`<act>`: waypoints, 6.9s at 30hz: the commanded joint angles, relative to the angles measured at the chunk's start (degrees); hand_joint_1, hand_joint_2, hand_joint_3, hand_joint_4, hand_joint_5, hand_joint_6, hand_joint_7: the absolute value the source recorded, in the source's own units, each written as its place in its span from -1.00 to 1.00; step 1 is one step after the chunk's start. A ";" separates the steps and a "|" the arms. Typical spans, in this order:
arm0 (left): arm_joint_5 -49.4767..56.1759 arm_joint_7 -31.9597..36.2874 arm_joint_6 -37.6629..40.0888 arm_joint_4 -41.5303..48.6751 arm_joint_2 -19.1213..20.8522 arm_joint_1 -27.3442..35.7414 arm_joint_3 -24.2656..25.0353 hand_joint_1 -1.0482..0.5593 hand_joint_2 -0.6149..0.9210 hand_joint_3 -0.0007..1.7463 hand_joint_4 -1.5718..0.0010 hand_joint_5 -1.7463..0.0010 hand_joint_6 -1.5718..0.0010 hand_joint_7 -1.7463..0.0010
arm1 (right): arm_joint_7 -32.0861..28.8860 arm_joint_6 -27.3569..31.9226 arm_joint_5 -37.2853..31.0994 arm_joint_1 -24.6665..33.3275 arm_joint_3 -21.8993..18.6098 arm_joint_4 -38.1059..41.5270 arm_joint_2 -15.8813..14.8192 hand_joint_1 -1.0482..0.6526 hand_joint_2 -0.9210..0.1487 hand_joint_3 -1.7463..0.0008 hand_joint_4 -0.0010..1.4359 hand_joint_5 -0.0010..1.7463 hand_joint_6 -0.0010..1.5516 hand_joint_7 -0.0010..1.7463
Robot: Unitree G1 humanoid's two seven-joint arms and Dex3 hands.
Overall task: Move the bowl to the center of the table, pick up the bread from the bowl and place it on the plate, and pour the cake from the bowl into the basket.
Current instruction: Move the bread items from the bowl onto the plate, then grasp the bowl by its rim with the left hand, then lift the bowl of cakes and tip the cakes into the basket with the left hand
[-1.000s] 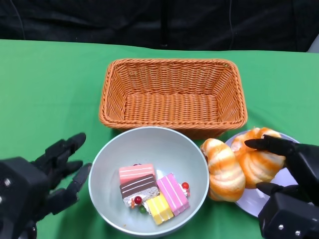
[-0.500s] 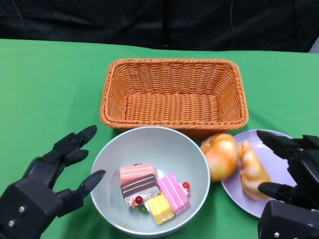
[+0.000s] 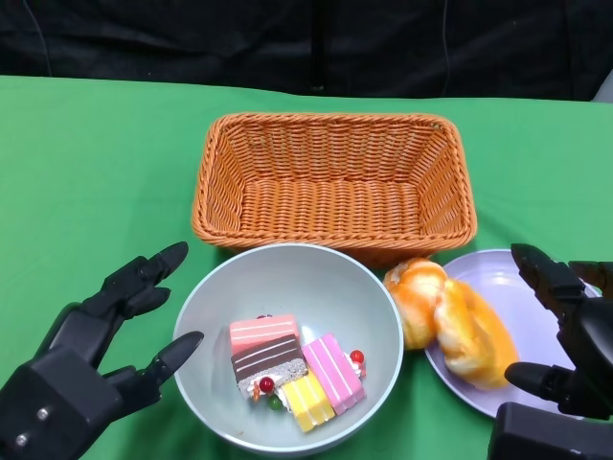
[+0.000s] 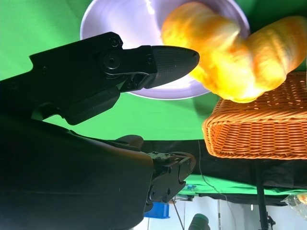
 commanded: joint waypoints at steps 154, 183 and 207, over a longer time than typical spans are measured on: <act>11.95 -0.45 -34.19 5.67 13.58 -0.42 1.78 -0.59 1.00 -0.55 1.00 0.11 0.55 0.96 | -10.27 -13.42 8.83 -8.22 1.37 12.34 -8.12 -0.77 -1.00 0.69 -1.00 -0.41 -0.96 -0.98; 45.98 12.86 -62.75 21.00 18.31 -11.71 -1.95 -0.20 0.92 -1.00 0.49 -0.16 0.00 0.92 | -13.14 -24.71 24.06 1.54 -3.51 1.42 -0.30 -0.48 -1.00 0.61 -0.62 -0.12 -0.60 -0.83; 69.99 54.39 -54.16 42.24 23.12 -30.56 -30.12 -0.20 0.98 -0.96 -0.22 -1.00 -0.15 -0.45 | -16.13 -40.07 31.02 6.49 -5.27 0.56 6.84 -0.38 -1.00 0.54 -0.56 0.05 -0.50 -0.77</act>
